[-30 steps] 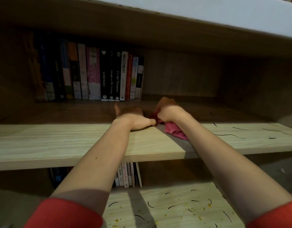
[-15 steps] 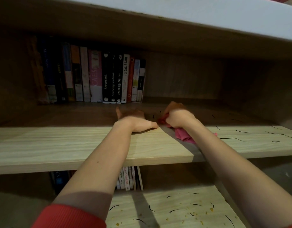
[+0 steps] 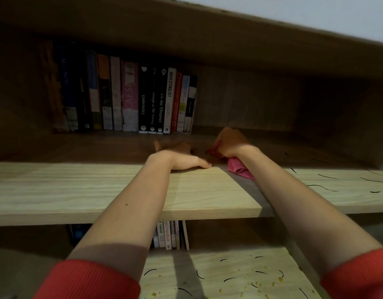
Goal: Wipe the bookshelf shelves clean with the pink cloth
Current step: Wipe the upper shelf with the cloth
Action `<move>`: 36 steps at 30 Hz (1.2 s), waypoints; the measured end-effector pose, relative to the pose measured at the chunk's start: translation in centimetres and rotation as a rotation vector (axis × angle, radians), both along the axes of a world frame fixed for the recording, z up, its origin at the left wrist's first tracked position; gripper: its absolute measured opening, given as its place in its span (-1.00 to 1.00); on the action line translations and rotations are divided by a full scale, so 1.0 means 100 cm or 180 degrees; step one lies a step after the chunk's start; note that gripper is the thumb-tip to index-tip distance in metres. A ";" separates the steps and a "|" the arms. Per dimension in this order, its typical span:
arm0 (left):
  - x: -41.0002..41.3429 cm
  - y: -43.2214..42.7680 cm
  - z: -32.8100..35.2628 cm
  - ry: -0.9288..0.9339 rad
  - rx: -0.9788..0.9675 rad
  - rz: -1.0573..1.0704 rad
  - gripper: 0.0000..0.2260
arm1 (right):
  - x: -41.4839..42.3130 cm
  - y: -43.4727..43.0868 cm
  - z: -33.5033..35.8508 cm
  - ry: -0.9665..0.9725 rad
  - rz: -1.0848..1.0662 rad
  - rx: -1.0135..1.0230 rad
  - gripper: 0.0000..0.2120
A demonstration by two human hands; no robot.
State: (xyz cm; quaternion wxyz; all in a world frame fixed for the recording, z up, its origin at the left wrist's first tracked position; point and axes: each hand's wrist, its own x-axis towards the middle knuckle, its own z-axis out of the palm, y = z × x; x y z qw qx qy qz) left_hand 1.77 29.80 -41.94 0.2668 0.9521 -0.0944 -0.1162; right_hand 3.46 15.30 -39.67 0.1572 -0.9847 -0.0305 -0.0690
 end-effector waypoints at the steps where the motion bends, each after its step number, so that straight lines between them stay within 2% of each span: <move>1: -0.001 0.000 0.001 -0.0086 0.0026 0.0004 -0.32 | 0.001 0.001 -0.001 -0.0056 -0.0006 -0.0054 -0.79; 6: -0.006 -0.001 0.005 -0.0212 0.0039 -0.0054 -0.42 | -0.002 -0.006 0.002 0.0157 0.0235 0.0077 -0.77; 10: -0.007 -0.002 0.004 -0.0293 0.0053 -0.0067 -0.43 | 0.008 0.007 -0.001 -0.0051 0.0175 -0.0010 -0.85; 14: -0.004 -0.001 0.003 -0.0316 0.0074 -0.0124 -0.42 | 0.004 0.006 0.001 0.0137 0.0423 0.0026 -0.82; 19: 0.001 -0.001 0.001 -0.0266 -0.0006 -0.0155 -0.37 | 0.017 0.008 0.000 -0.0030 0.0207 -0.0096 -0.82; 22: 0.007 0.001 -0.002 -0.0239 -0.0021 -0.0184 -0.33 | 0.011 0.005 0.004 0.0171 0.0389 -0.0083 -0.83; 25: 0.007 0.001 -0.002 -0.0233 0.0049 -0.0111 -0.32 | 0.013 0.000 0.005 0.0198 0.0212 0.0018 -0.79; 28: 0.006 0.000 -0.002 -0.0491 0.0290 -0.0090 -0.35 | 0.015 0.009 0.000 0.0011 0.0313 -0.0088 -0.82; 30: 0.007 0.001 -0.003 -0.0633 0.0470 -0.0079 -0.34 | 0.012 0.010 0.002 0.0119 0.0471 -0.0033 -0.83; 34: 0.008 0.002 -0.004 -0.0448 0.0323 -0.0085 -0.25 | 0.019 0.007 -0.001 -0.0029 0.0189 0.0033 -0.81; 36: 0.008 0.001 -0.002 -0.0450 0.0348 -0.0109 -0.24 | 0.016 0.013 -0.004 -0.0111 0.0273 -0.0062 -0.83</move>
